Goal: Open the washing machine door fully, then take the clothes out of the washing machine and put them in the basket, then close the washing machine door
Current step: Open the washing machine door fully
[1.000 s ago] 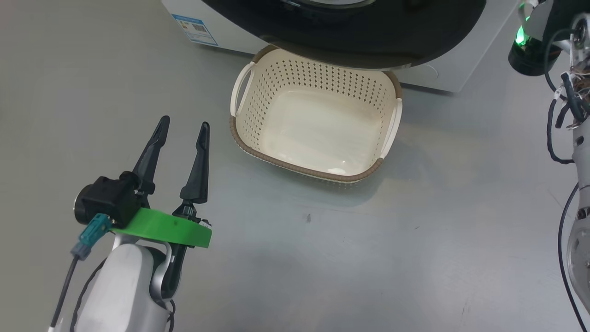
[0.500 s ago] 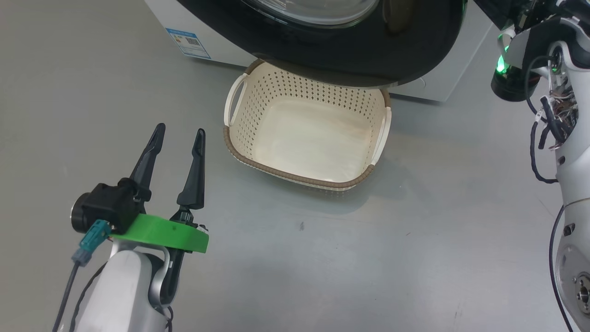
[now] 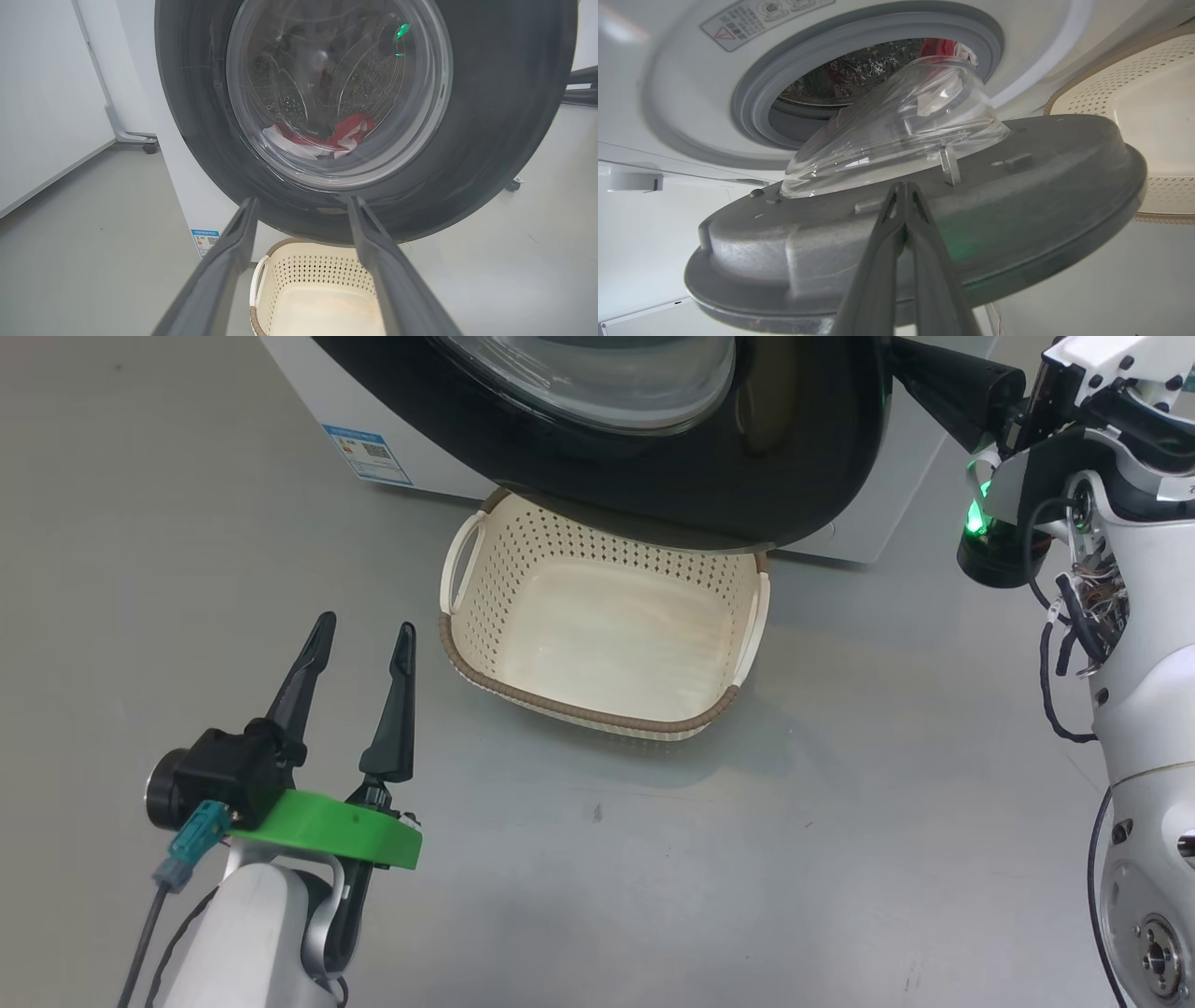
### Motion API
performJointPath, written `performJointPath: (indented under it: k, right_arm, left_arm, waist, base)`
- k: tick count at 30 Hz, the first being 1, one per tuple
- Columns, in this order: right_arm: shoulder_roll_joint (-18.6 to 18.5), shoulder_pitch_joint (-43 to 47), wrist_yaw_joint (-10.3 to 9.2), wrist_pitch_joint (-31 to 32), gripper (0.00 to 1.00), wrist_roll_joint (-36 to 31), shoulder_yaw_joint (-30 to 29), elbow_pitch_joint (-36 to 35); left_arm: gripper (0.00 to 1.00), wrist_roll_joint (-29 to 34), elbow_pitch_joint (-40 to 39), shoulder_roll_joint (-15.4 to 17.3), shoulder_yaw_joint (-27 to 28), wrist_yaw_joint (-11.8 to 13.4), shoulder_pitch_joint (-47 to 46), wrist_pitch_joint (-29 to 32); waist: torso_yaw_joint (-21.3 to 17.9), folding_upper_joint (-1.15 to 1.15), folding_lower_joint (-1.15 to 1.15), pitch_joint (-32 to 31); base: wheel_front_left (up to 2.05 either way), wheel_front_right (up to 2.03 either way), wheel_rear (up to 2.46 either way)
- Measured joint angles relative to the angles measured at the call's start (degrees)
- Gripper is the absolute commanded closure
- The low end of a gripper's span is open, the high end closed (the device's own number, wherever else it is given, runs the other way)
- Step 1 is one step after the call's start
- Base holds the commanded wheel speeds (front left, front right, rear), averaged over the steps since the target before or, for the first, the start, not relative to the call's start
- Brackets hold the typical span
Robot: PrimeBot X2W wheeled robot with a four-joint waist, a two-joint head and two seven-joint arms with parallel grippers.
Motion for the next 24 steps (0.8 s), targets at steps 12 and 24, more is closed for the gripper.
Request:
performJointPath:
  k: [12,24]
  right_arm:
    - [-0.8,0.0,3.55,-4.7,1.00,-1.8,-0.8,-2.2]
    - [-4.0,4.1,13.34,-11.9,1.00,-12.9,5.0,-4.9]
  left_arm:
    - [0.00,0.4,-0.1,0.0,0.0,0.0,0.2,0.0]
    - [0.00,0.5,0.2,0.0,2.6,0.0,2.0,0.0]
  waist:
    - [-0.6,0.00,0.00,-0.4]
    - [-2.0,0.00,0.00,-2.9]
  base:
    - [0.00,0.00,0.00]
    - [0.00,0.00,0.00]
